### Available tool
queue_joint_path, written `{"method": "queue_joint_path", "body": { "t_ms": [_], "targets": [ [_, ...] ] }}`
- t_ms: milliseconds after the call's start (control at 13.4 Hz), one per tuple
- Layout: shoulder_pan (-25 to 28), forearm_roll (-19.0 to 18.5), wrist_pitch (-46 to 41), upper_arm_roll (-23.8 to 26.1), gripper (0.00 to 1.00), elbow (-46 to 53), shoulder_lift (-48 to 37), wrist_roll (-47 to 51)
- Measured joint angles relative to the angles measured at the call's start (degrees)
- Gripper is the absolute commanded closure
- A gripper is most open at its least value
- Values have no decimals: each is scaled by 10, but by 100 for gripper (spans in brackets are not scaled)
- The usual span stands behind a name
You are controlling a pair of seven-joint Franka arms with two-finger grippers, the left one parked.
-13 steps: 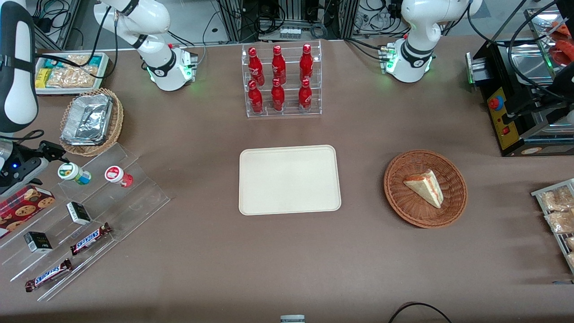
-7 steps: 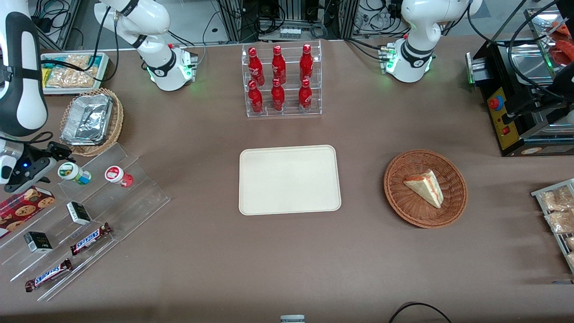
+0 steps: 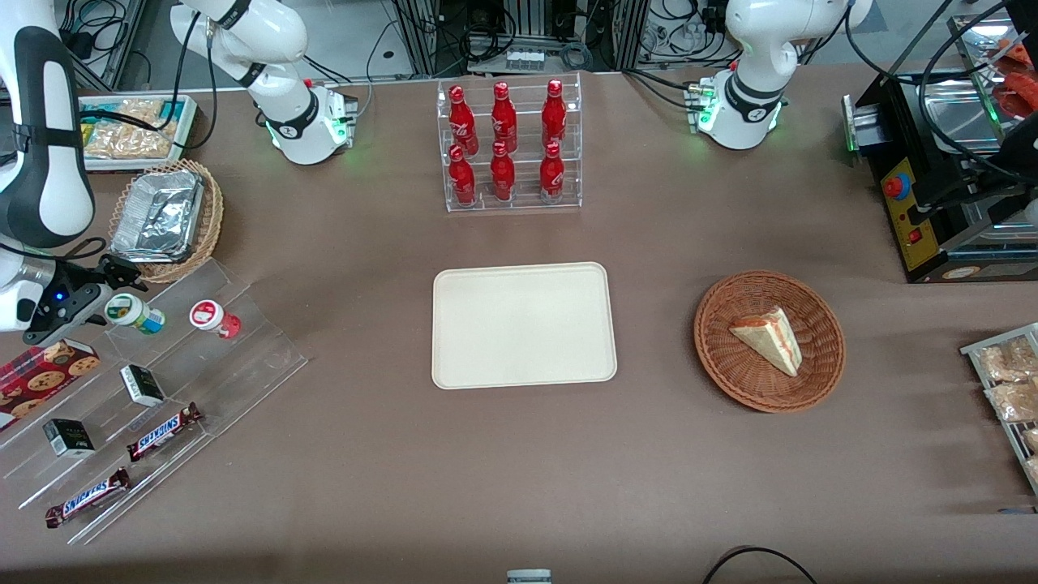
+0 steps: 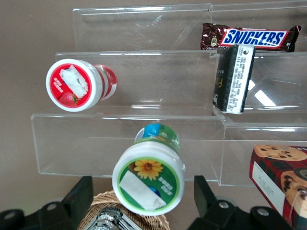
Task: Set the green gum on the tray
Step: 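Close the right gripper around the green-labelled gum tub, then lift the gum tub and carry it over the cream tray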
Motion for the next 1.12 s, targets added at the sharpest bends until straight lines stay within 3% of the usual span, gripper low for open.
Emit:
{"method": "queue_joint_path", "body": {
  "t_ms": [75,746,1119],
  "targets": [
    [0,0,1,1,100,-1,0,0],
    [6,0,-28,7,100,26,-10,13],
    [86,2,-127,10,100,88,-18,153]
  ]
}}
